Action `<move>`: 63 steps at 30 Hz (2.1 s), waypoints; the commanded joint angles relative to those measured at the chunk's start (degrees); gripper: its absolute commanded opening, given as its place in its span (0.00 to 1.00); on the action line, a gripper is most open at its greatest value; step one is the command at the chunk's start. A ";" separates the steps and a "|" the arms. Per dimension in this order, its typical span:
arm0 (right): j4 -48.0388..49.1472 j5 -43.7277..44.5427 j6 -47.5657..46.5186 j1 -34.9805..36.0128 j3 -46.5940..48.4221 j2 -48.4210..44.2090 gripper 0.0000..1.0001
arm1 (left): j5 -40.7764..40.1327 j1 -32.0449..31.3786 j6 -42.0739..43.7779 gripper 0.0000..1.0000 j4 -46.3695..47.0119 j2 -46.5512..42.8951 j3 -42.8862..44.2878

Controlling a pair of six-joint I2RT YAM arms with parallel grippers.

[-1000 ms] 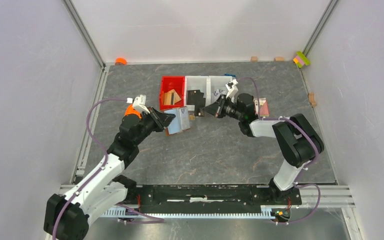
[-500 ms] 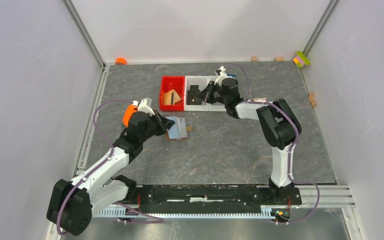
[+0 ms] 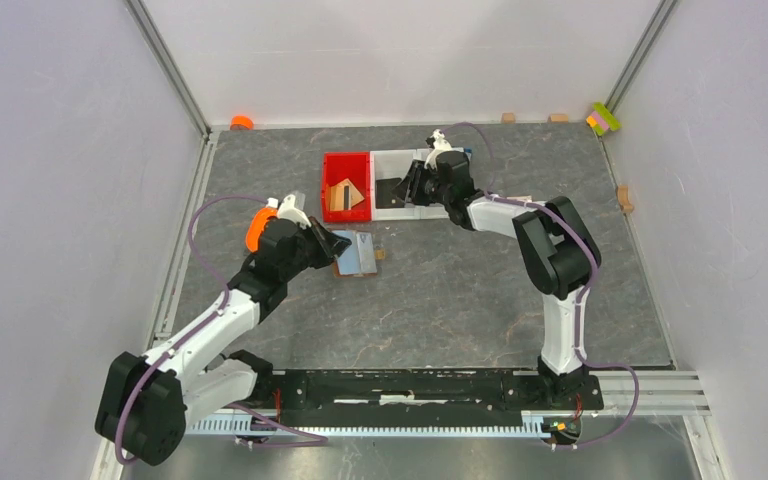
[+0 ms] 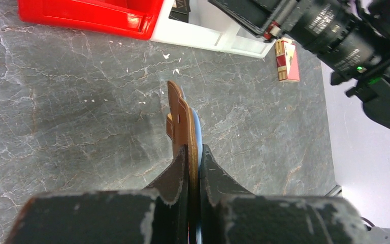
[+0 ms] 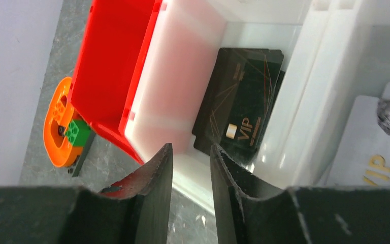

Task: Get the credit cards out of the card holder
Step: Place the credit card in the storage box, then remove the credit card from the card holder.

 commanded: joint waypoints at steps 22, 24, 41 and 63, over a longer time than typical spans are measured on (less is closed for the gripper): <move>3.11 5.69 -13.86 6.00 -47.40 -53.82 0.98 | 22.92 -0.58 -5.86 0.02 25.36 12.74 0.18; 6.13 5.37 -14.09 6.00 -51.09 -57.27 0.98 | 26.03 -0.68 -7.16 0.02 28.93 13.87 0.11; 23.21 -1.57 -7.57 4.06 -61.37 -66.15 0.98 | 37.95 -2.51 -24.03 0.02 61.82 23.72 -1.93; 64.13 -27.34 22.65 -3.36 -64.49 -47.85 0.75 | 40.71 -2.87 -31.70 0.02 74.60 29.72 -1.28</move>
